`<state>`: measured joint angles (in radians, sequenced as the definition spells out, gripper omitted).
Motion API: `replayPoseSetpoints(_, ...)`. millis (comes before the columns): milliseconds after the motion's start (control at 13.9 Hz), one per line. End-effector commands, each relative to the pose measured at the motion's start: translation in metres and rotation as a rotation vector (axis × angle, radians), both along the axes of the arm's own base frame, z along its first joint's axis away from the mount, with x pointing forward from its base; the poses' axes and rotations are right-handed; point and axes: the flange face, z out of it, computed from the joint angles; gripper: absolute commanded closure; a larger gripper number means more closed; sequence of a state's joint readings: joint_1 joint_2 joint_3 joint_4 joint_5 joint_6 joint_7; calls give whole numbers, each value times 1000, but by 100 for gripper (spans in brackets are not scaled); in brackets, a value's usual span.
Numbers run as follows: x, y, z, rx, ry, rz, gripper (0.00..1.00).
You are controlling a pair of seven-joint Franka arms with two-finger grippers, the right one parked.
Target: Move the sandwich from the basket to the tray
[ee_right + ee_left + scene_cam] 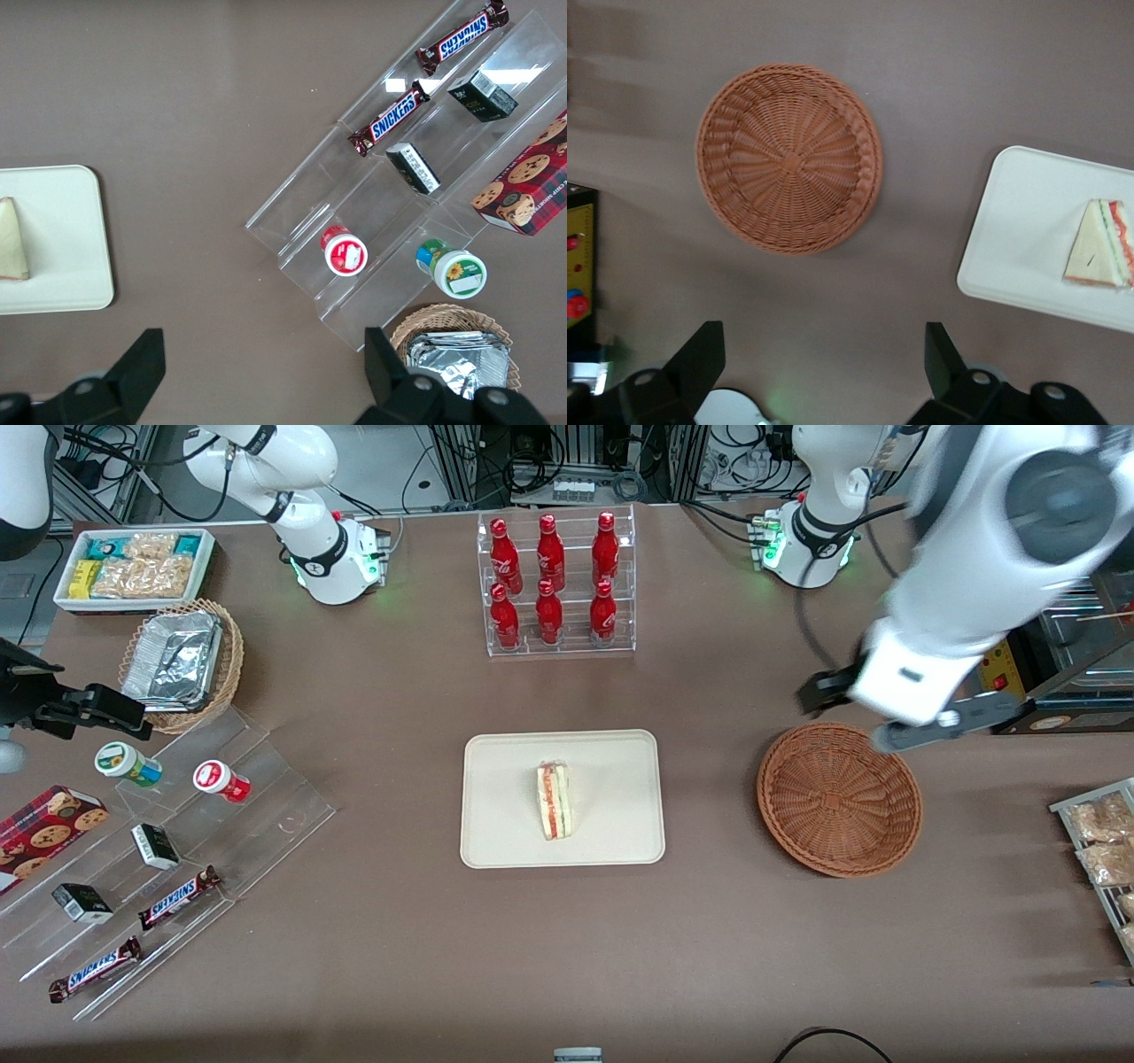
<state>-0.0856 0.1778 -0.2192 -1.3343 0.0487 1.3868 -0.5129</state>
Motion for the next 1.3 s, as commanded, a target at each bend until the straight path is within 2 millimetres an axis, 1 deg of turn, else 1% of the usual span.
replayPoseSetpoints(0,-14,41,14,-33,31,-69,1)
replayPoseSetpoints(72,-16,61,18,-36,39,-81,1)
replayPoseSetpoints(144,-17,83,18,-43,50,-108,1)
replayPoseSetpoints(216,-24,98,20,-53,54,-151,1)
replayPoseSetpoints(361,-36,137,24,-88,65,-180,1)
replayPoseSetpoints(433,-44,147,24,-97,79,-223,1)
replayPoseSetpoints(505,-49,162,22,-105,81,-241,1)
replayPoseSetpoints(649,-53,174,29,-99,66,-233,1)
replayPoseSetpoints(722,-55,176,30,-90,66,-232,1)
replayPoseSetpoints(794,-60,177,35,-82,59,-232,1)
replayPoseSetpoints(938,-66,178,31,-83,63,-228,1)
replayPoseSetpoints(1082,-62,176,29,-81,68,-207,1)
replayPoseSetpoints(1227,-56,172,38,-82,46,-218,1)
